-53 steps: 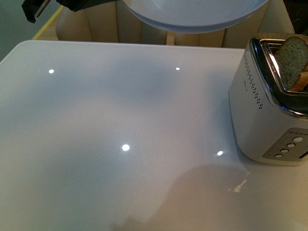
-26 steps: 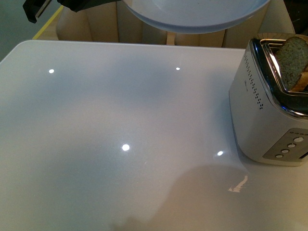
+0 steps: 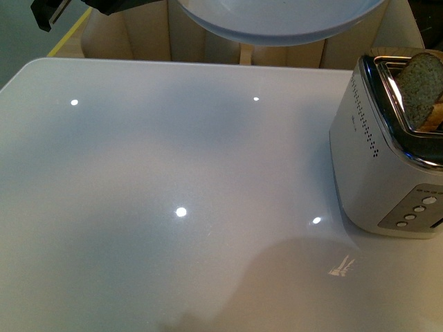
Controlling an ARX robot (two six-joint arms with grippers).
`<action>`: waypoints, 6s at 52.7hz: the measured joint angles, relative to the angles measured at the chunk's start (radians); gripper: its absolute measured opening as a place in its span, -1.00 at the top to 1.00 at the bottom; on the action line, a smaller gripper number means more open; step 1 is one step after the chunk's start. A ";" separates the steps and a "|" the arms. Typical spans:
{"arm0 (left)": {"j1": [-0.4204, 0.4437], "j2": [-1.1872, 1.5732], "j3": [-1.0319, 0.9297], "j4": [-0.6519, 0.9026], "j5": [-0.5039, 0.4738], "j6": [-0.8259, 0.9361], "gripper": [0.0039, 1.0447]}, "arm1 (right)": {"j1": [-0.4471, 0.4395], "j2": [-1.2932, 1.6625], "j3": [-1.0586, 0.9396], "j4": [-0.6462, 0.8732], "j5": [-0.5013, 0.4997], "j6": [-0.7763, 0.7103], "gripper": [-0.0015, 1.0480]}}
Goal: Left arm holds plate, right arm toasts bread
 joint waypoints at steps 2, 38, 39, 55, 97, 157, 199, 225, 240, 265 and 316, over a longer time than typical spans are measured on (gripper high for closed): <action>0.000 0.000 0.000 0.000 0.000 0.000 0.95 | 0.000 0.000 0.000 0.000 0.000 0.000 -0.01; 0.010 0.000 0.002 0.015 0.167 -0.058 0.95 | 0.000 0.000 0.000 0.000 0.000 0.002 -0.83; 0.010 0.000 0.002 0.013 0.171 -0.063 0.95 | 0.000 -0.001 0.000 0.000 0.000 0.002 -0.83; 0.064 0.000 0.035 -0.056 0.175 -0.032 0.95 | 0.000 -0.001 0.000 0.000 0.000 0.003 -0.83; 0.552 0.312 -0.043 -0.055 0.080 0.342 0.95 | 0.000 -0.001 0.000 0.000 0.000 0.003 -0.83; 0.548 0.726 0.010 0.222 0.134 0.396 0.95 | 0.000 -0.001 0.000 0.000 0.000 0.003 -0.83; 0.567 0.204 -0.209 0.334 0.208 0.278 -0.86 | 0.000 -0.001 0.000 0.000 0.000 0.003 -0.83; 0.193 -0.371 -0.438 0.589 -0.417 0.566 -0.16 | 0.000 -0.001 0.000 0.000 0.000 0.003 -0.83; 0.226 -0.638 -0.734 0.638 -0.392 0.676 0.94 | 0.000 -0.001 0.000 0.000 0.000 0.003 -0.83; 0.355 -0.943 -0.980 0.589 -0.262 0.683 0.95 | 0.000 -0.001 0.000 0.000 0.000 0.003 -0.83; 0.356 -1.465 -1.085 0.192 -0.262 0.683 0.95 | 0.000 -0.001 0.000 0.000 0.000 0.003 -0.83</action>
